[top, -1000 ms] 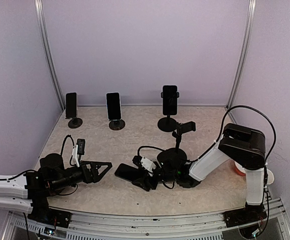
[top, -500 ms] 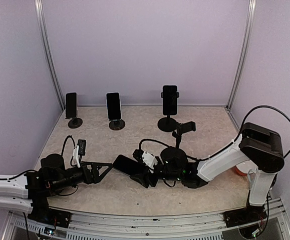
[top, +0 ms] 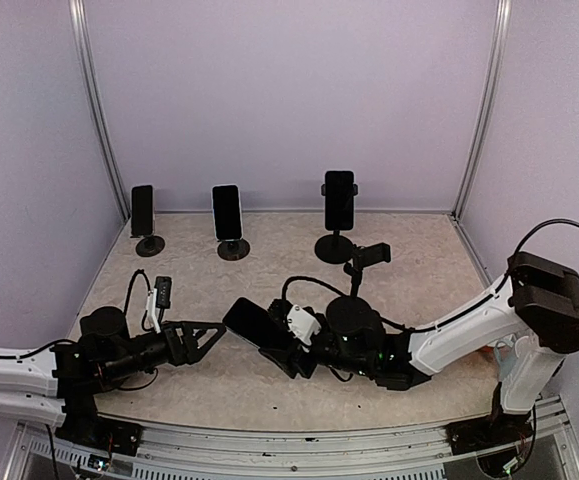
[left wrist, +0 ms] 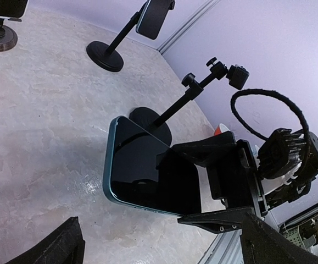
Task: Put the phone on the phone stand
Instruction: Pass from the right arm to the left
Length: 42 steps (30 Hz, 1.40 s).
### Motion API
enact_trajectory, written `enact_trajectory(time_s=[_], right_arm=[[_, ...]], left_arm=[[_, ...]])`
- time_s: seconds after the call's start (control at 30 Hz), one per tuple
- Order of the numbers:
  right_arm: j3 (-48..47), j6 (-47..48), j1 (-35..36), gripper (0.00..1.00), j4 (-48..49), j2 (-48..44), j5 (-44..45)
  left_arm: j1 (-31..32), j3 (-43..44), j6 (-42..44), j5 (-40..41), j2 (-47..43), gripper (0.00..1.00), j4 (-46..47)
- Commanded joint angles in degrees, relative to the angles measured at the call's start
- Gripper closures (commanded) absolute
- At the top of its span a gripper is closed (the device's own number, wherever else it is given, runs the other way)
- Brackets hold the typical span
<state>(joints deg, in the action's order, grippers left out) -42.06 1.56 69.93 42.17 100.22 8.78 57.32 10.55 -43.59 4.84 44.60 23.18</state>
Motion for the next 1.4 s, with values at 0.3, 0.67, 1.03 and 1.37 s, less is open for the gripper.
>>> enact_trajectory(time_s=[0.3,0.67,1.03,1.37], right_arm=[[0.7,5.6,6.3,0.45,10.9,-3.3,8.0],[0.5,7.4,8.5,0.45,14.2,-1.6,8.6],[-0.9,10.9,10.4,0.44,14.9,1.5,12.3],[-2.2,12.4,11.0,0.40,14.6,3.0,14.6]], left_arm=[[0.3,-1.7,-2.0,-4.5,3.9,0.13,11.7],[0.3,-1.7,-1.9,-6.6,6.3,0.37,16.0],[0.3,-2.2,-1.5,-8.1,5.9,0.78,19.2],[0.3,-2.3,-1.4,-9.1,6.1,1.00,21.0]])
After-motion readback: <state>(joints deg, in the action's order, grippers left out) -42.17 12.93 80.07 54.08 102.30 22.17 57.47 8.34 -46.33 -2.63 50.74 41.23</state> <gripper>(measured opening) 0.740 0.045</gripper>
